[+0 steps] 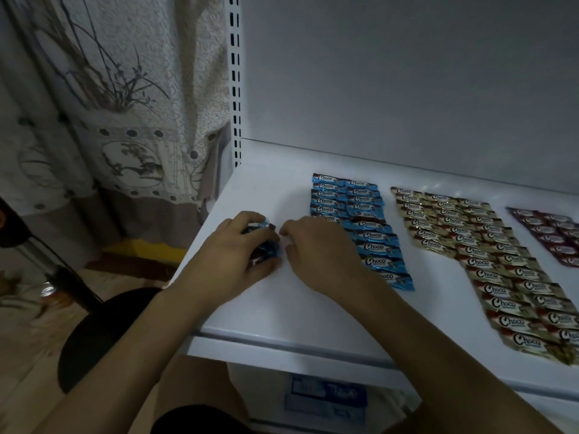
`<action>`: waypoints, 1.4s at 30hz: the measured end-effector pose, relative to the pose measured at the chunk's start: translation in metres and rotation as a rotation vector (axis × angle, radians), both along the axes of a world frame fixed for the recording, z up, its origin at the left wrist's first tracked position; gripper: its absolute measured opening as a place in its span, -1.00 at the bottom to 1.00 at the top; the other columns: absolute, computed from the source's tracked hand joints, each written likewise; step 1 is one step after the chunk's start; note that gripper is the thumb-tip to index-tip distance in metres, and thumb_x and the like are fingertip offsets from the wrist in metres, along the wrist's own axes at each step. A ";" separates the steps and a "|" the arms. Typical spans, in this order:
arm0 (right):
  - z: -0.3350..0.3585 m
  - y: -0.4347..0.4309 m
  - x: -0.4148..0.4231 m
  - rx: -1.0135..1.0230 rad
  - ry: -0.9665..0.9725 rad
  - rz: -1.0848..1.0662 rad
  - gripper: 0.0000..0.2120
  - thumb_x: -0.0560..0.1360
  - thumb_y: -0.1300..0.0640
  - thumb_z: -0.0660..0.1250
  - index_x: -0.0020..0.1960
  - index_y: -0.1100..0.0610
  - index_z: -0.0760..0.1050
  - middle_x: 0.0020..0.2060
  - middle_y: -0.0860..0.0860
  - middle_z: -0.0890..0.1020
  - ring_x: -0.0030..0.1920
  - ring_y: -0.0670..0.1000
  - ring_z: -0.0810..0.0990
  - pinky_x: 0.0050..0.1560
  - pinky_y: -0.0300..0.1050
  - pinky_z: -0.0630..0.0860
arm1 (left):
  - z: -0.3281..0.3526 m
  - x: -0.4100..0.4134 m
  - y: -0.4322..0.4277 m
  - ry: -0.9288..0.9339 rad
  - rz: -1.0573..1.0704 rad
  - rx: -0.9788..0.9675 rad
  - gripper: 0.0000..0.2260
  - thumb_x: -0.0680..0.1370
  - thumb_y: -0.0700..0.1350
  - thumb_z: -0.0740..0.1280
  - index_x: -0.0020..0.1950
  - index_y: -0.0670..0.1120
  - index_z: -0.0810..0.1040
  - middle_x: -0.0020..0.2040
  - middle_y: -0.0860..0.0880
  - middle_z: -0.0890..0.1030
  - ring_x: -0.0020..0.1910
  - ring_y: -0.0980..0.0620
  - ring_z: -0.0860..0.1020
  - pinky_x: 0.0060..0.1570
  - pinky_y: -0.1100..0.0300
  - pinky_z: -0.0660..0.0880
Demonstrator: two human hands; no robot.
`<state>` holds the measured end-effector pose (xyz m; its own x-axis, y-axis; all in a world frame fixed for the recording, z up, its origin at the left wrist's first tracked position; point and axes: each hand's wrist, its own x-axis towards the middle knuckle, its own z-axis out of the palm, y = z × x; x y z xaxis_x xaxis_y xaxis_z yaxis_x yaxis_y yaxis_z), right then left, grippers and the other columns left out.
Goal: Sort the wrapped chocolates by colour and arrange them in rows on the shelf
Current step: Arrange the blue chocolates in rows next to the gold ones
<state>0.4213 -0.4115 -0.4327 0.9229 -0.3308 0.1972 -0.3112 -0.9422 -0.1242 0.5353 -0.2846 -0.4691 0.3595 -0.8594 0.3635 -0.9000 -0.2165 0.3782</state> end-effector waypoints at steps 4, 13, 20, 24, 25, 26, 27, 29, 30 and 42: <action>0.004 0.010 0.007 0.026 -0.018 0.016 -0.80 0.59 0.21 0.14 0.18 0.13 0.44 0.00 0.09 0.55 -0.01 0.09 0.51 -0.18 -0.14 0.20 | -0.004 -0.011 -0.003 0.017 0.107 -0.138 -0.69 0.34 -0.07 0.40 0.06 -0.10 0.65 0.11 -0.13 0.57 -0.11 -0.14 0.62 -0.11 0.20 0.49; -0.001 0.002 -0.008 0.370 -0.315 -0.038 -0.67 0.52 0.35 0.24 0.24 0.12 0.47 0.02 0.06 0.62 -0.02 0.03 0.58 0.03 -0.03 0.53 | 0.003 -0.016 -0.008 0.027 0.146 -0.097 -0.72 0.31 -0.08 0.40 0.00 -0.07 0.67 -0.02 -0.05 0.63 -0.21 -0.08 0.62 -0.20 0.18 0.55; -0.004 -0.005 -0.027 0.752 -0.477 -0.107 -0.68 0.51 0.31 0.32 0.21 0.05 0.47 -0.02 -0.06 0.60 -0.05 -0.12 0.62 -0.08 -0.30 0.57 | 0.003 -0.014 -0.014 -0.016 0.159 -0.118 -0.71 0.38 0.01 0.25 -0.02 -0.04 0.67 -0.07 0.01 0.62 -0.25 -0.01 0.61 -0.26 0.20 0.55; 0.003 -0.010 -0.037 1.136 -0.618 -0.168 -0.66 0.46 0.31 0.40 0.09 -0.07 0.48 -0.04 -0.03 0.66 -0.11 -0.14 0.66 -0.26 -0.34 0.55 | 0.013 -0.020 -0.013 0.452 0.253 -0.357 -0.81 0.44 -0.23 0.36 -0.11 0.06 0.63 -0.09 0.17 0.62 -0.11 0.13 0.58 -0.11 0.31 0.53; 0.004 -0.009 -0.042 1.091 -0.665 -0.155 -0.64 0.46 0.32 0.41 0.05 -0.12 0.47 -0.07 -0.09 0.65 -0.13 -0.17 0.65 -0.24 -0.34 0.55 | 0.018 -0.024 -0.015 0.613 0.258 -0.428 -0.74 0.46 -0.31 0.35 -0.14 0.07 0.63 -0.14 0.17 0.63 -0.13 0.13 0.59 -0.15 0.30 0.54; 0.003 -0.008 -0.048 0.957 -0.706 -0.135 -0.63 0.46 0.31 0.40 0.03 -0.14 0.47 -0.10 -0.16 0.63 -0.12 -0.20 0.64 -0.20 -0.34 0.56 | 0.021 -0.028 -0.019 0.741 0.250 -0.484 -0.70 0.48 -0.36 0.32 -0.15 0.06 0.63 -0.19 0.16 0.64 -0.18 0.16 0.59 -0.22 0.32 0.53; 0.001 -0.006 -0.056 0.753 -0.730 -0.107 -0.67 0.47 0.29 0.40 0.04 -0.12 0.48 -0.11 -0.21 0.61 -0.10 -0.21 0.62 -0.17 -0.36 0.56 | 0.025 -0.033 -0.023 0.851 0.238 -0.527 -0.70 0.50 -0.38 0.30 -0.16 0.03 0.63 -0.24 0.15 0.64 -0.26 0.20 0.57 -0.30 0.36 0.50; -0.011 -0.004 -0.073 0.252 -0.696 -0.048 -0.83 0.48 0.19 0.38 0.03 0.00 0.57 -0.15 -0.14 0.65 -0.10 -0.15 0.60 -0.14 -0.33 0.55 | 0.029 -0.045 -0.032 1.058 0.243 -0.584 -0.73 0.54 -0.37 0.26 -0.16 -0.03 0.62 -0.32 0.08 0.60 -0.41 0.23 0.50 -0.44 0.38 0.42; -0.019 -0.004 -0.081 0.071 -0.649 -0.025 -0.88 0.47 0.13 0.35 -0.01 0.06 0.62 -0.17 -0.07 0.67 -0.13 -0.12 0.58 -0.14 -0.29 0.53 | 0.029 -0.049 -0.034 1.124 0.242 -0.603 -0.73 0.55 -0.36 0.25 -0.15 -0.05 0.61 -0.32 0.05 0.58 -0.44 0.21 0.47 -0.48 0.38 0.39; -0.033 -0.017 -0.118 0.263 -0.568 -0.026 -0.77 0.48 0.06 0.22 0.01 0.12 0.58 -0.08 -0.14 0.54 -0.02 -0.11 0.50 -0.04 -0.14 0.51 | 0.017 -0.065 -0.023 0.786 0.104 -0.400 -0.82 0.44 -0.17 0.28 -0.07 0.04 0.63 -0.08 0.08 0.65 -0.09 0.11 0.60 -0.22 0.26 0.59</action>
